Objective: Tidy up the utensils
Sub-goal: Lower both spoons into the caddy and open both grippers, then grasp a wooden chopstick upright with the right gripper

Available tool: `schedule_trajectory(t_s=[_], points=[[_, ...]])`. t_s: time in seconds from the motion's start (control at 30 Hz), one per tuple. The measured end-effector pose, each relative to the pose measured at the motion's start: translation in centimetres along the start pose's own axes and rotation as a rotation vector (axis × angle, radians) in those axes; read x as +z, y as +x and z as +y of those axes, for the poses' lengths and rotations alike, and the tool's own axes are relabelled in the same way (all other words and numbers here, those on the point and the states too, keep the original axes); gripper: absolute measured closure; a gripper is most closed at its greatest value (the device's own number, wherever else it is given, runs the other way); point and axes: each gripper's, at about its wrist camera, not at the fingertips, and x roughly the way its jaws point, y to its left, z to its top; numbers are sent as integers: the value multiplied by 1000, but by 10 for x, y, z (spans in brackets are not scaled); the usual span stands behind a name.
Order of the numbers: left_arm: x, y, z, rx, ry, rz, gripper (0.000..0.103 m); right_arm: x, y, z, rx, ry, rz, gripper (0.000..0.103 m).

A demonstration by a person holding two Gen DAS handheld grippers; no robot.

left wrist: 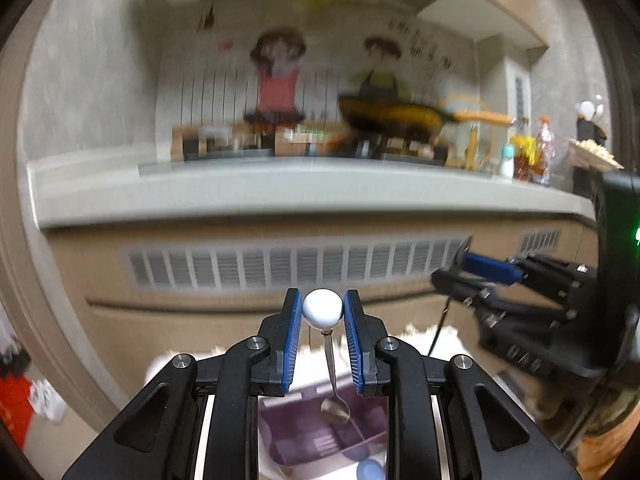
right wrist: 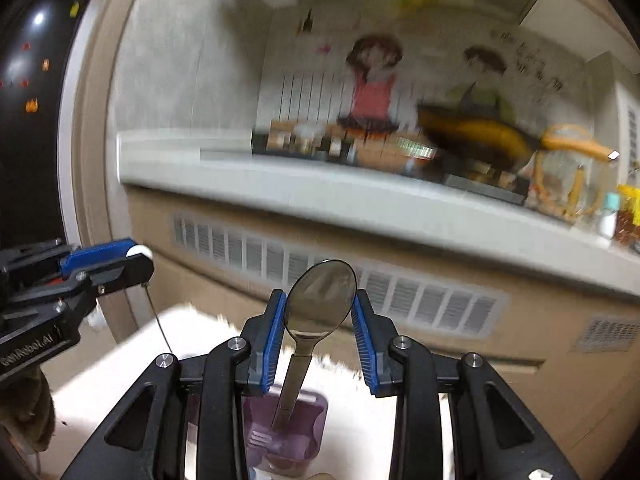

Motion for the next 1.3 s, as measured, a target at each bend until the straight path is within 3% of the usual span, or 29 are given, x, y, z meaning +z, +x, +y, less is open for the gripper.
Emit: schedule_trajectory(t_s=[0.13, 0.27, 0.33, 0.37, 0.47, 0.63, 0.73, 0.8, 1.0, 1.17, 1.3], points=[[-36, 40, 11, -9, -42, 114, 80, -37, 49, 6, 54, 13, 134, 72], [-70, 70, 18, -7, -73, 212, 80, -64, 69, 10, 105, 20, 216, 72], [-79, 77, 20, -10, -87, 237, 78, -74, 74, 12, 131, 11, 247, 71], [-82, 79, 20, -8, -97, 241, 71, -78, 75, 13, 142, 9, 256, 68], [-83, 75, 22, -5, -107, 213, 56, -82, 70, 13, 145, 11, 236, 44], [-75, 45, 19, 25, -97, 136, 45, -75, 46, 5, 125, 23, 179, 31], [-76, 26, 20, 33, -108, 119, 33, -79, 26, 4, 106, 16, 154, 10], [-85, 12, 16, 42, -99, 121, 32, -88, 10, 9, 97, -13, 140, 1], [-134, -20, 6, 41, -74, 206, 30, -120, -16, 32, 106, -123, 193, 1], [-178, -32, -4, 3, -61, 323, 30, -151, -24, 43, 174, -120, 288, 1], [-202, -38, -6, -1, -70, 371, 30, -174, -19, 55, 220, -130, 346, 1]])
